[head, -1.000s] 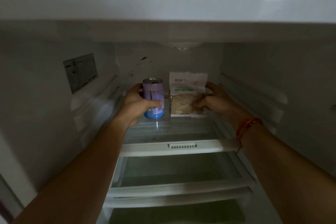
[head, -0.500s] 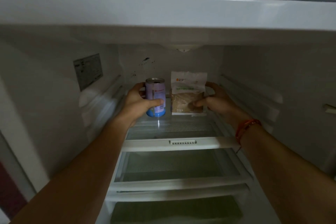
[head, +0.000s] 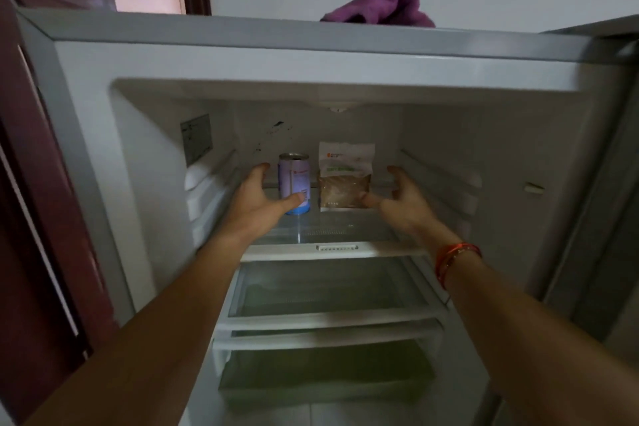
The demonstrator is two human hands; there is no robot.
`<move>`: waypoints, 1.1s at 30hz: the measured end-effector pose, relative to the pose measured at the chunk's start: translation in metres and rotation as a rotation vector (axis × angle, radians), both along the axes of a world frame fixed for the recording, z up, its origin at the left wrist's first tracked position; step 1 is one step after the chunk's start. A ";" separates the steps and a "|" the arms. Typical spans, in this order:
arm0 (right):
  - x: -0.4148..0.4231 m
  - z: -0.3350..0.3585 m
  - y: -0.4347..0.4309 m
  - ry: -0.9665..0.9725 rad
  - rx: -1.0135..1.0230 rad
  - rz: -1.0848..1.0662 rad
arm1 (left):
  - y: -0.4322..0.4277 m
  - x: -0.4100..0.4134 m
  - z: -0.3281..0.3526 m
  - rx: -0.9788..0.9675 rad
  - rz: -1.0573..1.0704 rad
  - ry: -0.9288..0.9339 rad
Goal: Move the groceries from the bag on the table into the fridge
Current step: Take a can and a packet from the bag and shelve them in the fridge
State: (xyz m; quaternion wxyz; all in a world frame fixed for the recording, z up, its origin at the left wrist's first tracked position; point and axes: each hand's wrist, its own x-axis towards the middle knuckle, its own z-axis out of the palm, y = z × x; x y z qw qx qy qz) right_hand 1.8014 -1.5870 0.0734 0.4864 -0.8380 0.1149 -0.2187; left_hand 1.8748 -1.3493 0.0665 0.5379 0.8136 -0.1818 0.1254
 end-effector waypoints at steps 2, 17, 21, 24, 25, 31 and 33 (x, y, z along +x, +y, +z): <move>-0.014 0.002 0.007 -0.004 -0.040 -0.003 | 0.005 -0.013 -0.001 0.046 0.022 -0.027; -0.100 0.008 0.040 0.130 -0.607 -0.088 | 0.036 -0.095 0.002 0.504 0.154 -0.310; -0.113 0.005 0.044 0.127 -0.734 -0.123 | 0.039 -0.107 0.001 0.628 0.201 -0.381; -0.119 0.003 0.046 0.126 -0.789 -0.128 | 0.040 -0.115 0.000 0.714 0.217 -0.424; -0.120 0.003 0.047 0.130 -0.799 -0.126 | 0.041 -0.118 0.000 0.730 0.217 -0.421; -0.126 0.006 0.048 0.132 -0.826 -0.112 | 0.039 -0.127 0.000 0.762 0.236 -0.413; -0.127 0.006 0.047 0.132 -0.842 -0.106 | 0.038 -0.130 0.000 0.773 0.241 -0.418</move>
